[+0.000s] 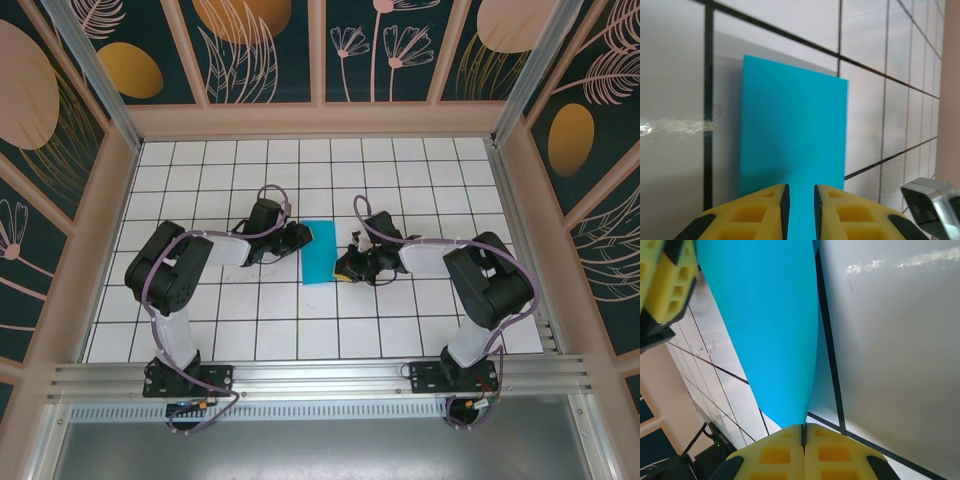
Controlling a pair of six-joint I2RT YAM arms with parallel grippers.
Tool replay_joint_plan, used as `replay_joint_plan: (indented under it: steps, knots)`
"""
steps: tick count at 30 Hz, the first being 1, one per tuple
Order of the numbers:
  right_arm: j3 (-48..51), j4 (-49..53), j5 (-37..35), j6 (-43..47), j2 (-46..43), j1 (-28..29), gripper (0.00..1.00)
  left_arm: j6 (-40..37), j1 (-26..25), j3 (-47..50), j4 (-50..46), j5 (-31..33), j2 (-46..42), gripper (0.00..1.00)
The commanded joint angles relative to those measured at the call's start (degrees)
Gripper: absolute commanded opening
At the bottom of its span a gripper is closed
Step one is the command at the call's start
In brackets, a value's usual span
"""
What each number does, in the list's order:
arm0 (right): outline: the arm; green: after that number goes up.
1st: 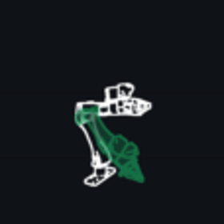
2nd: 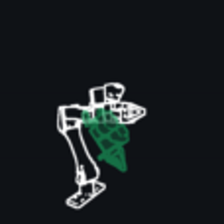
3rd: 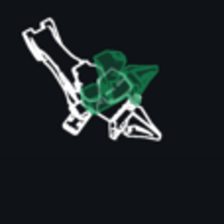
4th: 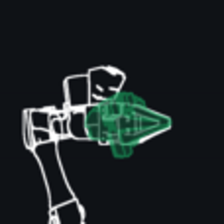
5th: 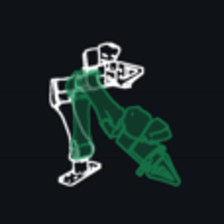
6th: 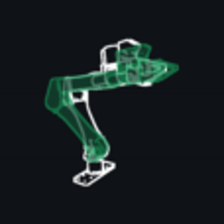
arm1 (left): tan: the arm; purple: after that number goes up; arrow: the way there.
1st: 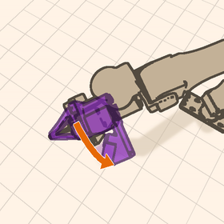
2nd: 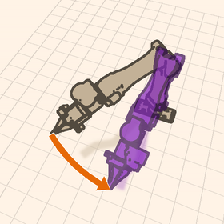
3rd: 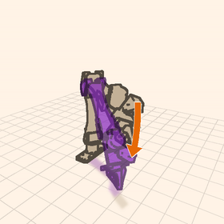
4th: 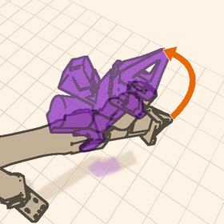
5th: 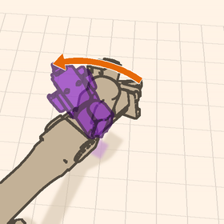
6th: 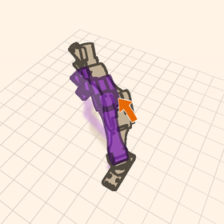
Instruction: Fold a paper plane with a square sheet of paper (pick it up from the middle)
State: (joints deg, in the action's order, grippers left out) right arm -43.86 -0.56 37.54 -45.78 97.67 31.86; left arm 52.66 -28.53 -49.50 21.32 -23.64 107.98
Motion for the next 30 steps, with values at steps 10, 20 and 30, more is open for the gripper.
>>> replay_joint_plan:
  steps: [10,20,30]
  knots:
    - [3.84,-5.54,-1.0,-5.5,-3.7,-0.21,0.15,-1.68,-0.3,-1.32,-4.51,3.17,3.27,0.21]
    - [3.33,-8.42,-0.38,-6.95,-4.56,0.05,0.06,-1.86,-0.38,-1.0,-4.84,3.34,3.55,0.2]
    - [-3.06,-11.88,-0.23,-7.57,1.02,0.84,0.06,-2.45,-0.38,-1.72,-5.94,3.17,3.24,0.2]
